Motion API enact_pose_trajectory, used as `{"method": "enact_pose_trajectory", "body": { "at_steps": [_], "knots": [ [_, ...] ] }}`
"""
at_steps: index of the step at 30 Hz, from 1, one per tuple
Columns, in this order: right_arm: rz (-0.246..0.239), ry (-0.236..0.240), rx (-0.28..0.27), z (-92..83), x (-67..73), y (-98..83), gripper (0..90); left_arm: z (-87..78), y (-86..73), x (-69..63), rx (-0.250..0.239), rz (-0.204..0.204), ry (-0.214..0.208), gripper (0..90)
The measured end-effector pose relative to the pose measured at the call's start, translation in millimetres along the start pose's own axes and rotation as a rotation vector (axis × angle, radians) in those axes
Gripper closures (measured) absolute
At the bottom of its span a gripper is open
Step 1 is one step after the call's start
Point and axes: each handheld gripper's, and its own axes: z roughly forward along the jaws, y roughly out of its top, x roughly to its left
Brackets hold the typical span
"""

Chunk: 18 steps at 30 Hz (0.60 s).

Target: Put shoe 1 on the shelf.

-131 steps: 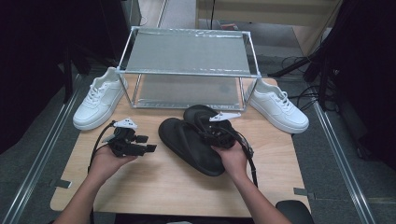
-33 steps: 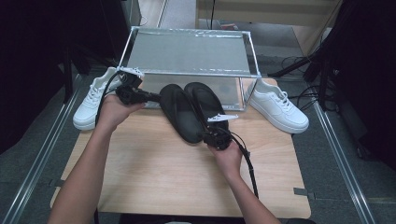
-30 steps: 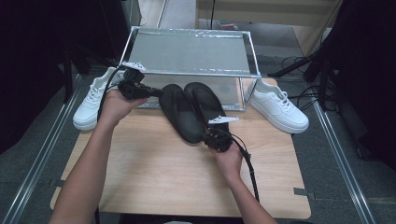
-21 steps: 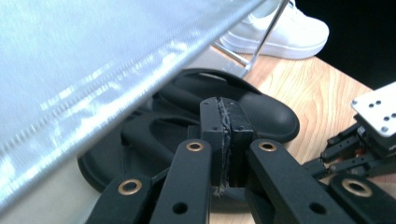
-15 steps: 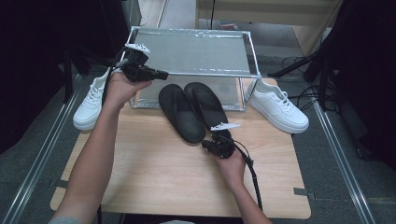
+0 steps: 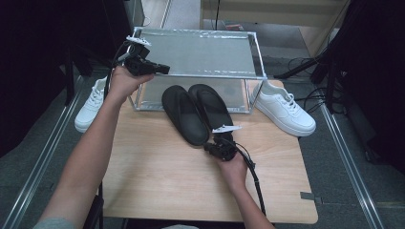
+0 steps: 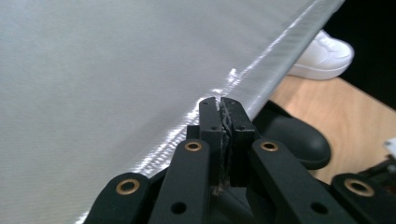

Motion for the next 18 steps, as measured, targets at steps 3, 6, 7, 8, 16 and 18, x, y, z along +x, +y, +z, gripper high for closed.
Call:
{"method": "enact_pose_trajectory", "body": {
  "at_steps": [3, 6, 7, 8, 16, 18],
  "knots": [
    [-0.003, 0.002, 0.004, 1.1, 0.8, 0.4, 89.2, 2.6, 1.3, 4.0, 0.014, -0.008, 0.007, 88.7],
    [0.003, 0.008, -0.006, 2.3, 1.0, 0.9, 89.3, 3.5, 2.5, 3.8, 0.024, 0.016, 0.012, 89.4],
    [0.005, 0.007, -0.009, 2.8, 1.4, 0.9, 89.2, 3.6, 3.2, 3.0, 0.029, 0.021, 0.018, 89.5],
    [0.005, 0.009, -0.009, 3.5, 2.0, 1.1, 89.3, 3.6, 4.0, 2.5, 0.036, 0.027, 0.022, 89.5],
    [-0.009, 0.015, -0.016, 8.9, 7.6, 6.8, 89.2, 4.6, 6.6, 2.0, 0.056, 0.049, 0.028, 89.7],
    [-0.012, 0.019, -0.02, 10.2, 9.3, 9.5, 89.3, 4.9, 6.9, 2.2, 0.058, 0.052, 0.028, 89.7]
  ]
}}
